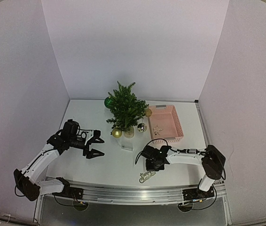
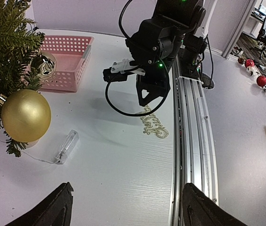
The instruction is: Decorate the small christmas tree
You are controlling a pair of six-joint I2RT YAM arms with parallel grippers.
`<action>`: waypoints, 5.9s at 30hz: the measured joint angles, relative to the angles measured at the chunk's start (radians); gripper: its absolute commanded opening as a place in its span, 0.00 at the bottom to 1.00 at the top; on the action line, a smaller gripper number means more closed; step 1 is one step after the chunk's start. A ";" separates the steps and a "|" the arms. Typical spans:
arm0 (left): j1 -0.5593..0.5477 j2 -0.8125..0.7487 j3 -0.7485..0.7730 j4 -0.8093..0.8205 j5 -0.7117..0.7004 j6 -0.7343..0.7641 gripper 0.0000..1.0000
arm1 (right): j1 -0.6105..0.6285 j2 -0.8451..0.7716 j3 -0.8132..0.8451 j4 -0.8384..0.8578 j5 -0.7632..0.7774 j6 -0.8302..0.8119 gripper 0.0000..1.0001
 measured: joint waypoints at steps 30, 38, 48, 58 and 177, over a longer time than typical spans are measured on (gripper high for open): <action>0.000 -0.015 -0.089 0.129 -0.013 -0.110 0.80 | 0.145 0.336 0.342 -0.196 -0.062 0.026 0.27; 0.000 -0.017 -0.092 0.137 -0.023 -0.110 0.80 | 0.157 0.369 0.384 -0.240 -0.077 0.039 0.06; 0.000 -0.018 -0.092 0.136 -0.027 -0.109 0.80 | 0.163 0.388 0.427 -0.258 -0.077 0.029 0.00; 0.000 -0.021 -0.103 0.239 -0.132 -0.289 0.80 | 0.138 0.224 0.399 -0.211 0.132 0.003 0.82; 0.513 0.377 -0.180 0.546 -0.680 -0.728 1.00 | -0.629 0.613 0.832 -0.296 0.143 -0.358 0.43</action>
